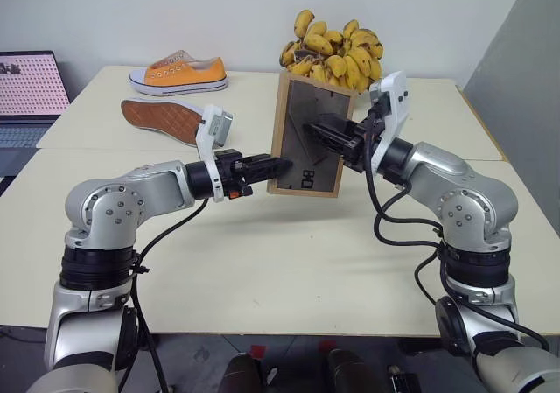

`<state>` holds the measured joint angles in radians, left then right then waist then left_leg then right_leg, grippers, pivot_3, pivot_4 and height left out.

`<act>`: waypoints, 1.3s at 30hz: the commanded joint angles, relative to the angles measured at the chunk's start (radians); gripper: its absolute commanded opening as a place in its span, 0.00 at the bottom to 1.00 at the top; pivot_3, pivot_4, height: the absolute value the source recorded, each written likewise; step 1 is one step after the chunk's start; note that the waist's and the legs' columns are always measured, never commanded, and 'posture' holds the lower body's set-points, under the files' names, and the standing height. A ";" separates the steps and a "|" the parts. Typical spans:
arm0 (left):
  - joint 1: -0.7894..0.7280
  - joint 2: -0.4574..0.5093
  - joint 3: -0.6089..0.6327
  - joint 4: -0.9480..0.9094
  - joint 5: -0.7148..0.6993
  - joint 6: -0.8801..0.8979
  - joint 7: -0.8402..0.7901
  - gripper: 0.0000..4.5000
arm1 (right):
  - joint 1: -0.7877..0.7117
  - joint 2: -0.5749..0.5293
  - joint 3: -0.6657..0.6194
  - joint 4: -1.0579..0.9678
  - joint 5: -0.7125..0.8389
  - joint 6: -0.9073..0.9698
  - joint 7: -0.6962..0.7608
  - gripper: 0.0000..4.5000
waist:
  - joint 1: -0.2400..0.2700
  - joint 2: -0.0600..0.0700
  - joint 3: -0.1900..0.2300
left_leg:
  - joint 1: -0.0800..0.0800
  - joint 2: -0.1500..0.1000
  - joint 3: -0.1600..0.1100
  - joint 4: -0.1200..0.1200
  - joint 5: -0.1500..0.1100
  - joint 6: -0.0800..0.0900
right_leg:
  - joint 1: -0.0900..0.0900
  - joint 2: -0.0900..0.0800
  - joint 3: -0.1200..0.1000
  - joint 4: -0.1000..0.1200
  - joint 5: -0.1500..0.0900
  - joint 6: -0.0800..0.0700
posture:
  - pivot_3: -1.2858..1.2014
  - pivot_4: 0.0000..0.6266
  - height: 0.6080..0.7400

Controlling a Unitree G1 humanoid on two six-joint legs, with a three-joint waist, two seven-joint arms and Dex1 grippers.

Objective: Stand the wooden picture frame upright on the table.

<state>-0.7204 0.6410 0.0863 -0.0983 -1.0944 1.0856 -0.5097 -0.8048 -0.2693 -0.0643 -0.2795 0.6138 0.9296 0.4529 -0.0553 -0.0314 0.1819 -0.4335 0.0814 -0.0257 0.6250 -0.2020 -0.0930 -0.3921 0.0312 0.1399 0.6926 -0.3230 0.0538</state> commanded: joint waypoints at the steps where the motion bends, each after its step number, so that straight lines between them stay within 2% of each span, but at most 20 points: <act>1: -0.037 -0.009 0.007 -0.003 0.024 -0.016 -0.058 0.29 | -0.013 0.004 -0.013 -0.085 0.054 0.014 -0.008 0.38 | 0.000 0.000 0.000 | 0.000 0.000 0.000 0.000 0.000 0.000 | 0.000 0.000 0.000 0.000 0.000 0.000 | 0.52 0.24 1.00; 7: -0.088 -0.018 0.018 0.070 0.079 -0.022 -0.093 0.29 | 0.028 -0.018 -0.042 -0.115 0.051 0.023 -0.049 0.38 | 0.001 0.000 0.000 | 0.000 0.000 0.000 0.000 0.000 0.000 | 0.000 0.000 -0.001 0.001 0.000 0.000 | 0.52 0.24 1.00; 20: -0.127 -0.049 0.030 0.099 0.139 -0.010 -0.119 0.29 | 0.075 -0.047 -0.061 -0.132 0.053 0.007 -0.081 0.38 | 0.000 0.000 0.000 | 0.000 0.000 0.000 0.000 0.000 0.000 | 0.000 0.000 -0.001 0.001 0.000 0.000 | 0.52 0.24 1.00; 30: -0.139 -0.088 0.045 0.062 0.120 0.022 -0.117 0.29 | 0.037 -0.075 0.019 -0.022 -0.017 -0.091 -0.009 0.38 | -0.001 0.000 0.000 | 0.000 0.000 0.000 0.001 0.000 0.000 | 0.000 0.000 -0.001 0.003 0.000 0.000 | 0.52 0.24 1.00; 39: -0.136 -0.081 0.036 0.161 0.199 -0.013 -0.148 0.29 | 0.056 -0.064 -0.027 -0.133 0.063 -0.009 -0.056 0.38 | 0.000 0.000 0.000 | 0.000 0.000 -0.001 0.001 0.000 0.000 | -0.001 0.000 -0.001 0.004 0.000 0.000 | 0.52 0.24 1.00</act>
<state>-0.8206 0.5512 0.1013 0.0568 -0.9135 1.1030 -0.6413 -0.7495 -0.3313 -0.0600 -0.3379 0.6347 0.9126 0.4022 -0.0555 -0.0311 0.1821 -0.4337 0.0813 -0.0264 0.6264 -0.2017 -0.0930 -0.3926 0.0313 0.1388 0.6963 -0.3231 0.0537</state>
